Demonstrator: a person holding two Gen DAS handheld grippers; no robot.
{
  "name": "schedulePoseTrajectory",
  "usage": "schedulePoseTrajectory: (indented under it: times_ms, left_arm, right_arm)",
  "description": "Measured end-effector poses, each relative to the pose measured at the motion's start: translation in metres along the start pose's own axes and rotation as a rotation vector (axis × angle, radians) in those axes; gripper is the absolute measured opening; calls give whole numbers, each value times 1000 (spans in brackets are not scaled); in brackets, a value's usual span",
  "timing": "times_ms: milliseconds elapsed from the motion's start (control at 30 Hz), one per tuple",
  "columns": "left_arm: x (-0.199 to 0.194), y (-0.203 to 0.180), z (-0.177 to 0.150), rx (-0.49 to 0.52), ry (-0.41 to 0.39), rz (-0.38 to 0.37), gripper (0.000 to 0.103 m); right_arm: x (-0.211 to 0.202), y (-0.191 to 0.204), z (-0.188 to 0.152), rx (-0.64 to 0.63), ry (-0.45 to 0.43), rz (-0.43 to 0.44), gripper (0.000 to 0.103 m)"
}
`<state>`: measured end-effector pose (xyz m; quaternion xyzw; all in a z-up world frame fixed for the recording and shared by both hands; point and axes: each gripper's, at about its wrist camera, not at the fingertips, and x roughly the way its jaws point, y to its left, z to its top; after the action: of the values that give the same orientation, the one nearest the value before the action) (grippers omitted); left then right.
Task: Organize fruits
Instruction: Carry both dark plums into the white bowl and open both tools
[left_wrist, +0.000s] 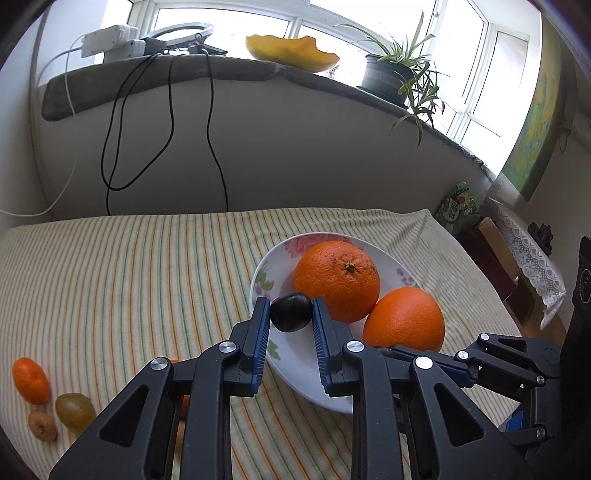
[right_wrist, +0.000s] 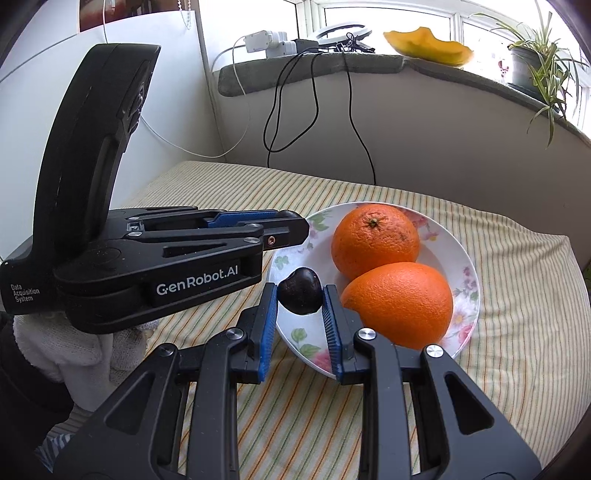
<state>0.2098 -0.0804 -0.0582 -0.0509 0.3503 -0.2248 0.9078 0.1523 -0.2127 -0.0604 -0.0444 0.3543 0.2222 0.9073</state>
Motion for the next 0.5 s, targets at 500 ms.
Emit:
schedulePoseTrajectory:
  times_ms: [500]
  left_arm:
    - [1,-6,5,7,-5,9,22]
  right_arm:
    - [0,-3,2,3,0,-14,26]
